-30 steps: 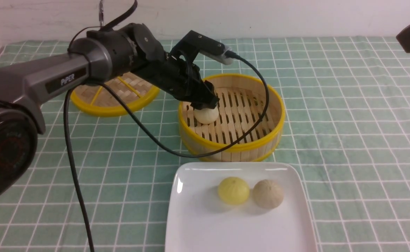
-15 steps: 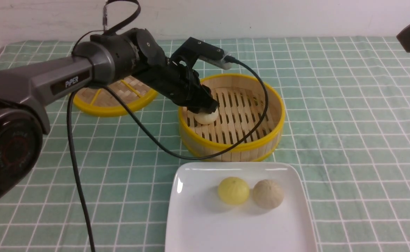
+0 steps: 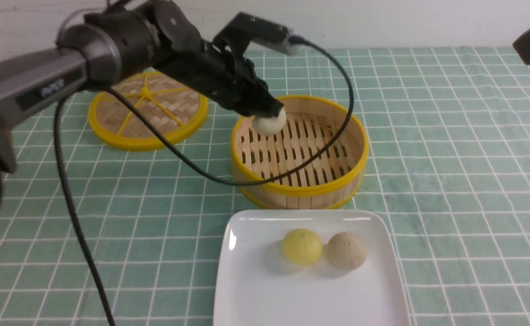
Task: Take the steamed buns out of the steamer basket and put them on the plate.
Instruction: Use the left arm to put the steamed stuffed bun into the plate
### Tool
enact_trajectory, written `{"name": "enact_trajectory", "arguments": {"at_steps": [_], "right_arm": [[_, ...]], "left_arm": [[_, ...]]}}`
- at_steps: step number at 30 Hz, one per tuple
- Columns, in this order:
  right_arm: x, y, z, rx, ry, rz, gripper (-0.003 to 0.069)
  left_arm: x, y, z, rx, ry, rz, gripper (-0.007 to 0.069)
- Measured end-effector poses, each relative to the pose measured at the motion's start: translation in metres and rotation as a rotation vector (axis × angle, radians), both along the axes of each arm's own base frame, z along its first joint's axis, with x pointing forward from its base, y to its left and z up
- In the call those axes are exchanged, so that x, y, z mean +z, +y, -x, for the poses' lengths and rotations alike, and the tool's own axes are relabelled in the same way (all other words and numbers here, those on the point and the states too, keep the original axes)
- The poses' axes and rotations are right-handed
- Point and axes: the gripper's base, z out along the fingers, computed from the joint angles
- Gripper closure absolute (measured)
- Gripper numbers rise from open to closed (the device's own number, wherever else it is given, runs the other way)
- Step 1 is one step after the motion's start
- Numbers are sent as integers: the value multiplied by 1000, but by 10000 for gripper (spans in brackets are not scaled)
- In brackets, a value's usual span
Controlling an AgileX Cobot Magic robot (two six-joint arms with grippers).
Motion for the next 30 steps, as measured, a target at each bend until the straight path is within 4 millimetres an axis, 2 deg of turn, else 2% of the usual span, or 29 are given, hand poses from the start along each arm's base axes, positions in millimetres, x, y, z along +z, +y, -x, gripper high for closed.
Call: {"name": "enact_trajectory", "arguments": {"at_steps": [1, 6, 8, 15, 19, 22, 23, 24, 26, 27, 28, 30], "right_arm": [[0, 0, 0, 0, -4, -1, 235], [1, 0, -1, 1, -16, -5, 236], [1, 0, -1, 1, -18, -7, 237], [3, 1, -2, 3, -34, -15, 237], [3, 1, -2, 3, -35, -15, 237], [3, 1, -2, 3, -35, -15, 237], [3, 1, -2, 2, -35, -16, 237], [3, 1, -2, 2, -35, -16, 237], [3, 1, -2, 2, -36, -16, 237], [3, 1, -2, 3, -36, -17, 237], [3, 1, -2, 3, -35, -17, 237], [3, 1, -2, 3, -35, -17, 237]], "left_arm": [[21, 4, 9, 4, -23, 16, 596], [69, 19, 43, 19, -8, 4, 595], [75, 23, 50, 19, 11, -16, 594], [100, 40, 98, -3, 211, -82, 595], [106, 41, 108, -3, 260, -59, 595], [98, 40, 110, 13, 314, -44, 595], [85, 40, 111, 18, 364, -48, 595], [80, 40, 112, 18, 380, -51, 595], [46, 39, 114, 12, 492, -79, 595], [42, 39, 115, 11, 501, -82, 595], [17, 37, 117, -1, 553, -103, 595], [-14, 31, 118, -11, 578, -118, 595]]}}
